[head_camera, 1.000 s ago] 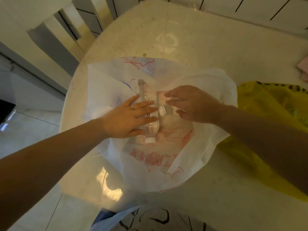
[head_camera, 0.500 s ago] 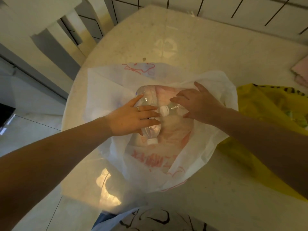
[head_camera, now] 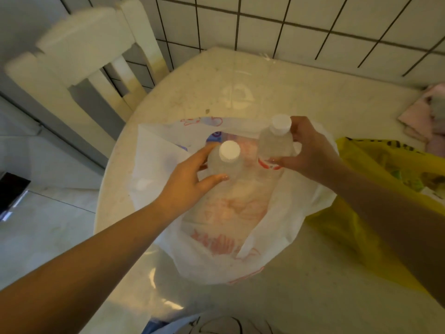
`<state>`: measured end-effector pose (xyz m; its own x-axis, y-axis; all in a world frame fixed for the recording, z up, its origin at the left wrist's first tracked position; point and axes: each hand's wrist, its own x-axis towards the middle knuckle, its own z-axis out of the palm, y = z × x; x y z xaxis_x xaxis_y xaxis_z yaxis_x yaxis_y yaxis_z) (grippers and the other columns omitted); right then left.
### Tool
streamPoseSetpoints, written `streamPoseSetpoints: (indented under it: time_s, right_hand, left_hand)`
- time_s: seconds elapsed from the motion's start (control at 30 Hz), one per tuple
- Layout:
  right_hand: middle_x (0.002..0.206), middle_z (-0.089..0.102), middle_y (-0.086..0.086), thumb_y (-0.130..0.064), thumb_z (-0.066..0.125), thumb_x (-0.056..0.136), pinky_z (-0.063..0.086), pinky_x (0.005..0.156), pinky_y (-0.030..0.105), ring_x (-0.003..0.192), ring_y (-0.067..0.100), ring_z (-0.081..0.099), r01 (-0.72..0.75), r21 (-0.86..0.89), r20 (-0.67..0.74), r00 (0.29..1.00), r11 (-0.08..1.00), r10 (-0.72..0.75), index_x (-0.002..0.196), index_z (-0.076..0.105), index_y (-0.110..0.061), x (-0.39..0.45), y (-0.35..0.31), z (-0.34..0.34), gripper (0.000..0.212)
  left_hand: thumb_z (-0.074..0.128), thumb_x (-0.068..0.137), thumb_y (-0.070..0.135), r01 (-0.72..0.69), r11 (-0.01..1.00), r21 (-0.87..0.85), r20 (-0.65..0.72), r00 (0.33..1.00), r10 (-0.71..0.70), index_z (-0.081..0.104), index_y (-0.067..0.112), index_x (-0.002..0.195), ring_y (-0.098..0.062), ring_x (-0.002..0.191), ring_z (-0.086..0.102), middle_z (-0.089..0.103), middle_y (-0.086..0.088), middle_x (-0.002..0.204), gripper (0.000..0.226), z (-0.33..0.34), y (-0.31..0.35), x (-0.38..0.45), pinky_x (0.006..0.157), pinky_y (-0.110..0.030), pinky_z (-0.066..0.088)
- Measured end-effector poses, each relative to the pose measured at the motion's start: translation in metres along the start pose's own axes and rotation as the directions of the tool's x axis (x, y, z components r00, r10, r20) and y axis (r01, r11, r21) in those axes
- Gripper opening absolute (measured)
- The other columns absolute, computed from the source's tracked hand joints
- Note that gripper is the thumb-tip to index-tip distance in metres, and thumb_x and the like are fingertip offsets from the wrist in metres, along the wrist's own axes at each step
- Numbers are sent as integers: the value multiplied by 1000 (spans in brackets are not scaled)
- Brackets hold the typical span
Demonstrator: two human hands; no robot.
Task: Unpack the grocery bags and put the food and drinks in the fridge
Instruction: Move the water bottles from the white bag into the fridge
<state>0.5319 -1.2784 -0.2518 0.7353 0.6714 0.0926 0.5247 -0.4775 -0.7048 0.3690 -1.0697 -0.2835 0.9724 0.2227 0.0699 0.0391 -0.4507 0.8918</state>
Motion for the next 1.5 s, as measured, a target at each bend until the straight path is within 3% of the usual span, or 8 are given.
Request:
streamPoseSetpoints:
  time_s: [0.23, 0.37, 0.47, 0.8, 1.0, 1.13, 1.3, 1.5]
  right_hand:
    - [118, 50, -4, -17, 86, 61, 45, 92, 21, 110, 14, 53, 17, 50, 64, 998, 999, -20, 127, 40, -8, -22, -5, 16, 81]
    - [122, 45, -6, -19, 83, 65, 47, 94, 31, 116, 16, 49, -5, 57, 53, 999, 998, 2, 133, 36, -9, -25, -1, 16, 84]
    - [125, 45, -8, -22, 83, 65, 46, 94, 27, 117, 10, 46, -29, 64, 47, 999, 998, 26, 135, 35, -12, -28, -3, 19, 85]
    - [117, 50, -11, -20, 83, 66, 51, 92, 36, 110, 10, 49, -113, 105, -118, 985, 988, 125, 132, 42, -16, -47, -28, 14, 78]
    - [119, 54, -12, -19, 81, 68, 50, 94, 39, 113, 9, 52, -25, 209, -165, 984, 978, 60, 132, 43, -21, -65, -79, -20, 75]
    - [125, 54, -14, -16, 78, 71, 51, 92, 32, 114, 4, 53, 120, 264, -132, 987, 957, -87, 131, 41, -30, -72, -122, -20, 72]
    - [107, 51, -35, -18, 79, 71, 44, 77, 3, 98, -18, 51, 221, 392, -39, 974, 893, -224, 121, 41, -42, -82, -171, 17, 68]
    - [116, 56, -22, -17, 80, 70, 50, 80, 14, 106, -6, 55, 265, 444, 170, 913, 856, -371, 128, 44, -33, -110, -229, 86, 69]
  left_hand:
    - [63, 80, 38, 119, 988, -96, 31, 993, -117, 38, 43, 126, 15, 107, 51, 51, 29, 119, 53, 19, 8, -21, 86, -6, 42]
    - [57, 85, 47, 59, 997, 43, -10, 998, -58, 34, 30, 140, -3, 127, 42, 43, 14, 140, 62, 26, 15, -24, 103, -29, 41]
    - [65, 82, 42, 74, 997, 32, -61, 996, -72, 35, 40, 134, -3, 126, 41, 45, 17, 135, 60, 30, 23, -28, 105, -34, 41]
    - [80, 70, 24, 118, 993, -25, -212, 970, -121, 44, 37, 126, -1, 108, 54, 57, 15, 120, 68, 22, 42, -30, 86, -8, 44]
    - [80, 69, 25, 58, 993, -103, -388, 917, -94, 48, 29, 133, 8, 107, 54, 57, 20, 121, 71, -13, 86, -57, 82, -9, 48]
    - [79, 68, 28, 65, 994, -87, -539, 836, -102, 48, 26, 134, 2, 107, 57, 59, 12, 125, 73, -37, 105, -110, 83, -11, 49]
    - [77, 70, 26, 167, 983, -74, -697, 697, -170, 51, 25, 129, 12, 98, 57, 60, 21, 111, 65, -61, 113, -200, 75, -2, 44]
    - [76, 71, 28, 296, 944, -146, -835, 475, -278, 47, 34, 129, -2, 106, 55, 56, 16, 120, 65, -81, 105, -302, 71, -5, 44]
